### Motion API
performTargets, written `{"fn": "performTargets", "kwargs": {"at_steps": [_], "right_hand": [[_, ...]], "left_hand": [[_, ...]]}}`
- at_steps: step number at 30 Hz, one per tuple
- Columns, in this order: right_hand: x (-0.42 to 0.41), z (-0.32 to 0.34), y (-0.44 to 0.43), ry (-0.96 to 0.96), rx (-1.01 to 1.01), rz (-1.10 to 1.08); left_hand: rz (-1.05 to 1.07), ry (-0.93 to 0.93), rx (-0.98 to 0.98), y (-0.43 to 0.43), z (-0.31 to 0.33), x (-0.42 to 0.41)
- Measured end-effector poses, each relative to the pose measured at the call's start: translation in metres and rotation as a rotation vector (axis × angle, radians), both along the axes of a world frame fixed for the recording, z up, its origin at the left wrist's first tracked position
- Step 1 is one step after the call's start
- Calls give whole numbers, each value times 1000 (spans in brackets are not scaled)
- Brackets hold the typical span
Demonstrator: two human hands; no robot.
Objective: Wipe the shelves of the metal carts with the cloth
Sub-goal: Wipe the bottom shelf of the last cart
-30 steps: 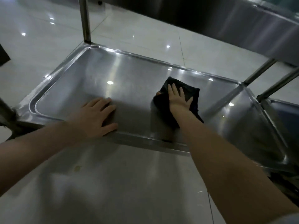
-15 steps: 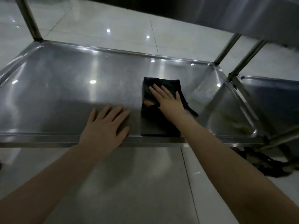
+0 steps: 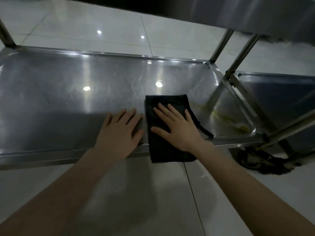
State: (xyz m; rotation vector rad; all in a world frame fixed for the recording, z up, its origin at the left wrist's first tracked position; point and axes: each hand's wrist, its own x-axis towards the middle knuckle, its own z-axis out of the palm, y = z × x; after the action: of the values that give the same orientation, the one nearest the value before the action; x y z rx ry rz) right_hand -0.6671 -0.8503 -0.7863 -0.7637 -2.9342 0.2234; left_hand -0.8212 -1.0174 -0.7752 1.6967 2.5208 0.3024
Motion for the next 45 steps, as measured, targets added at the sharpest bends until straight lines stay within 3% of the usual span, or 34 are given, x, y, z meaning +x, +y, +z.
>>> {"fn": "performTargets", "kwargs": {"at_steps": [6, 12, 15, 26, 31, 34, 42, 45], "right_hand": [[-62, 1, 99, -184, 0, -277], [14, 6, 24, -12, -5, -86], [57, 2, -3, -21, 16, -71], [-1, 15, 113, -139, -16, -273], [86, 13, 55, -54, 1, -97], [125, 12, 41, -51, -20, -112], [53, 21, 176, -113, -40, -289], [45, 17, 184, -117, -34, -322]], "left_hand": [[9, -4, -16, -5, 4, 2], [113, -65, 67, 2, 17, 11], [6, -97, 109, 27, 15, 36], [-57, 53, -61, 43, 9, 60], [-69, 64, 70, 67, 27, 61], [-147, 46, -14, 94, 20, 68], [-196, 166, -117, 105, 7, 71], [-195, 184, -138, 104, 11, 75]]}}
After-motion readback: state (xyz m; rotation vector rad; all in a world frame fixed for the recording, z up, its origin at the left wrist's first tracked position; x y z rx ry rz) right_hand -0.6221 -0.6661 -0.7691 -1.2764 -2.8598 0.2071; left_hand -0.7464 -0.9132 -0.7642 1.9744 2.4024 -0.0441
